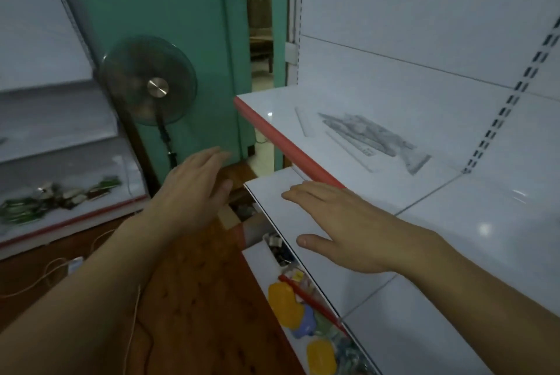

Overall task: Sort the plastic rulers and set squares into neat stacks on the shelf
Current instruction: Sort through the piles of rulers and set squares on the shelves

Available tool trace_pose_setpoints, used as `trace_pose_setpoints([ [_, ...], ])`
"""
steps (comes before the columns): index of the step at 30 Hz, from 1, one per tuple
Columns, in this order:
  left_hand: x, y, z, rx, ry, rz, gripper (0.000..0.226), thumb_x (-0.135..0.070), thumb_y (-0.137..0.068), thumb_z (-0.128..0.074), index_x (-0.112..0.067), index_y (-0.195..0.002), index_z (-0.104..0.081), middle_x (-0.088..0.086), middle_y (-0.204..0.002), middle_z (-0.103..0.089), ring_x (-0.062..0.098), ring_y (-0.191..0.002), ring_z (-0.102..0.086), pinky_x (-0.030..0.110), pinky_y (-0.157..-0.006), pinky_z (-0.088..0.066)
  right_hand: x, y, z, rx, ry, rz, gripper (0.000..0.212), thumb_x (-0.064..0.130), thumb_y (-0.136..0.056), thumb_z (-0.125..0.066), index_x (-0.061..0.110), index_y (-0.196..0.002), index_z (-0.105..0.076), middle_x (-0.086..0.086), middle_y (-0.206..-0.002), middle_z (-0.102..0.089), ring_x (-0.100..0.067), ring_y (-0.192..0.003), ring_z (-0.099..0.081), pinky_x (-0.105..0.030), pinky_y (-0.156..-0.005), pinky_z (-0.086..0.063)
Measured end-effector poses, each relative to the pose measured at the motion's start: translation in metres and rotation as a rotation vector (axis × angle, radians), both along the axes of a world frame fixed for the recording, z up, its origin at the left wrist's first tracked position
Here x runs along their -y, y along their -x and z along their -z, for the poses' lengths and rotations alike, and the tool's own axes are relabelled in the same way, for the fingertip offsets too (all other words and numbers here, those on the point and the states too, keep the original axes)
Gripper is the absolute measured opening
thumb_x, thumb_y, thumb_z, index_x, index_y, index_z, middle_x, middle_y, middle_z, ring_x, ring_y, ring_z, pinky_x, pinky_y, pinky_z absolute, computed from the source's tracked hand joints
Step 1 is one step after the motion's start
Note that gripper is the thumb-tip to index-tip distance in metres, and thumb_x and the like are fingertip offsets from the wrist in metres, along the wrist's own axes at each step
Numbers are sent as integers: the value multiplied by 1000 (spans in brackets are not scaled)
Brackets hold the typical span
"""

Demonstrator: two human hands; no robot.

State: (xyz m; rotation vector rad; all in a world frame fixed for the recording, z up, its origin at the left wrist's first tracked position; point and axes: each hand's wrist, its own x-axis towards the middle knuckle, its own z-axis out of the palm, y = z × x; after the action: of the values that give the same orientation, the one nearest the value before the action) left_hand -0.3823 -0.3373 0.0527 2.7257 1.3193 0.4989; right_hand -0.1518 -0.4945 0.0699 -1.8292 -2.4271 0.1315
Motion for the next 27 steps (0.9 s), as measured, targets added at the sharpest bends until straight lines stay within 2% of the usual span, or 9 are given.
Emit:
trace_pose_setpoints([
  [3, -45, 2, 7, -25, 11, -41, 60, -39, -100, -48, -22, -154, -27, 2, -161, -29, 21, -148, -26, 50, -117, -30, -50, -2, 5, 18, 9, -17, 70, 46, -103, -48, 27, -160, -12, 7, -166, -15, -11, -151, -14, -38, -125, -16],
  [7, -111, -15, 5, -41, 22, -63, 64, -43, -100, -48, -22, -155, -25, 3, -162, -27, 23, -148, -26, 49, -118, -30, -115, -21, 6, 7, 23, -26, 70, 43, -104, -48, 26, -161, -11, 7, -167, -11, -12, -152, -10, -30, -122, -9],
  [12, -185, -38, -2, -34, 26, -51, 63, -39, -99, -52, -18, -154, -30, 5, -160, -30, 25, -146, -29, 48, -118, -30, -192, -52, 5, 14, 44, -13, 69, 45, -104, -46, 23, -160, -12, 5, -166, -11, -13, -152, -10, -43, -124, -15],
  [15, -228, -61, 1, -30, 50, -20, 63, -40, -97, -54, -14, -151, -35, 10, -157, -36, 29, -144, -34, 51, -116, -32, -218, -73, 10, -13, -2, 24, 68, 46, -102, -48, 21, -158, -18, 3, -162, -21, -14, -147, -21, -46, -120, -25],
  [17, -253, -92, 5, -21, 82, 49, 62, -39, -97, -53, -15, -152, -35, 11, -157, -36, 30, -144, -34, 49, -118, -29, -220, -94, 12, -50, -7, 54, 65, 44, -102, -49, 23, -158, -22, 4, -159, -26, -13, -144, -25, -42, -119, -27],
  [22, -298, -207, 18, 50, 162, 333, 56, -37, -99, -52, -22, -151, -36, 1, -160, -32, 23, -145, -31, 43, -120, -25, -206, -159, 17, -85, -21, 322, 62, 43, -104, -48, 30, -158, -20, 8, -166, -14, -8, -152, -12, -29, -123, -17],
  [27, -319, -320, 27, 31, 155, 721, 54, -31, -101, -51, -20, -151, -36, 0, -157, -35, 18, -144, -31, 32, -118, -22, -205, -198, 13, -117, -4, 608, 64, 42, -103, -51, 29, -158, -22, 5, -165, -18, -14, -151, -19, -37, -122, -25],
])
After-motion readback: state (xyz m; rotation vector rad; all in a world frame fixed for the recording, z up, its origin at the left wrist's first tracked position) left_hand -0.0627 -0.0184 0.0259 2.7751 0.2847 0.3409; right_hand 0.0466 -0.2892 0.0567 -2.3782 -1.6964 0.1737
